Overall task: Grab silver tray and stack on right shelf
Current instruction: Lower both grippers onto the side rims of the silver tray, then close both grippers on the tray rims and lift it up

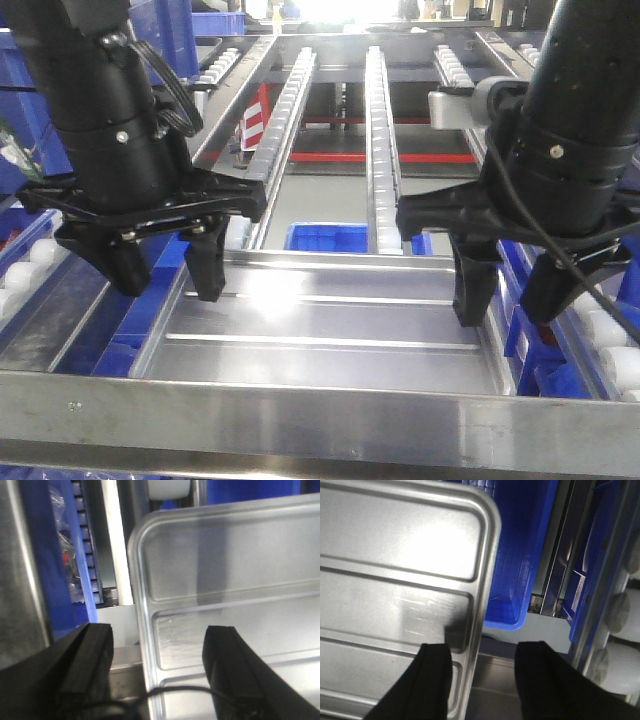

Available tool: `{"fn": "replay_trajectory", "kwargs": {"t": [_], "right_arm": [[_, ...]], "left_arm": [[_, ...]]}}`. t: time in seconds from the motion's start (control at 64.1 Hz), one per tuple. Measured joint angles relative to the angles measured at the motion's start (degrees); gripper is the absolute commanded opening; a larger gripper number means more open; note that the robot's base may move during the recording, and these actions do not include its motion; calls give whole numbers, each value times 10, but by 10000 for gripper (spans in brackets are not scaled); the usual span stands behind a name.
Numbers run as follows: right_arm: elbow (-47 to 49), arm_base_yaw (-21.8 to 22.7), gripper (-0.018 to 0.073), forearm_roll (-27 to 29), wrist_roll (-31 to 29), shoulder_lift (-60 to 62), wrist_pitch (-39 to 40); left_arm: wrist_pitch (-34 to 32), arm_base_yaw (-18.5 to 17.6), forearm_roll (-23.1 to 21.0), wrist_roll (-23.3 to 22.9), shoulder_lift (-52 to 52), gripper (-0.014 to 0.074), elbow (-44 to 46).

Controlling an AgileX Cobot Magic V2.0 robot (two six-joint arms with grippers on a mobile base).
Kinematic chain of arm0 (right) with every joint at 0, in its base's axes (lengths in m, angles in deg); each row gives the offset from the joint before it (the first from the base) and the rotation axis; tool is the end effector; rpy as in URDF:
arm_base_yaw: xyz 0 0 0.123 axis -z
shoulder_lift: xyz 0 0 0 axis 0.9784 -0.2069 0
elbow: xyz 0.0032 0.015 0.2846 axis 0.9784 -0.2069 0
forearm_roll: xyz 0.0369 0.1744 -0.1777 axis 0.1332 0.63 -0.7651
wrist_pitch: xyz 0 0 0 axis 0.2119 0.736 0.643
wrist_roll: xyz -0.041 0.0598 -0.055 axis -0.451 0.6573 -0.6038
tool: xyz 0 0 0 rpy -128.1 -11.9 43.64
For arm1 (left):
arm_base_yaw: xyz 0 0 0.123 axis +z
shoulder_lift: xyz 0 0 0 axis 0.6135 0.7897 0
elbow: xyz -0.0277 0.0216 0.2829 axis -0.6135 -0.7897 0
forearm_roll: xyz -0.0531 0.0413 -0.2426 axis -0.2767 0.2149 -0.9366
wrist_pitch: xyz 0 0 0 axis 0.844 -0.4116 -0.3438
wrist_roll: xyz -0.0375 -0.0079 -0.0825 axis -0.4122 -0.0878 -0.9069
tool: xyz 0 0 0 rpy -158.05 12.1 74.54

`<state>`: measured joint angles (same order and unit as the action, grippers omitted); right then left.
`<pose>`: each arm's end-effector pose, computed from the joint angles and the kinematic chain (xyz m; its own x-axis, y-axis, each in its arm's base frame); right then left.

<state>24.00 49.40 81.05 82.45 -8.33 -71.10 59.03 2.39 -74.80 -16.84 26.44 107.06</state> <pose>0.2722 0.1426 0.1941 -0.9431 -0.0076 -0.3324 -0.0446 0.9936 0.1039 0.2911 -0.2021 0.2008 -0.9077 0.2431 -0.3420 0.2838 0.9561 -0.0737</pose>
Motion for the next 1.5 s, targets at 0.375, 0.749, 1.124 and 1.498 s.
{"fn": "replay_trajectory", "kwargs": {"t": [0.375, 0.749, 1.124, 1.498], "right_arm": [[0, 0, 354, 0, 1, -32, 20], [1, 0, 56, 1, 9, -32, 21], [37, 0, 56, -9, 11, 22, -47], [54, 0, 56, -27, 12, 194, -128]], "left_arm": [[-2, 0, -4, -10, 30, 266, 6], [7, 1, 2, -18, 31, -93, 9], [61, 1, 7, -26, 22, -93, 71], [121, -48, 48, -77, -144, -93, 87]]}}
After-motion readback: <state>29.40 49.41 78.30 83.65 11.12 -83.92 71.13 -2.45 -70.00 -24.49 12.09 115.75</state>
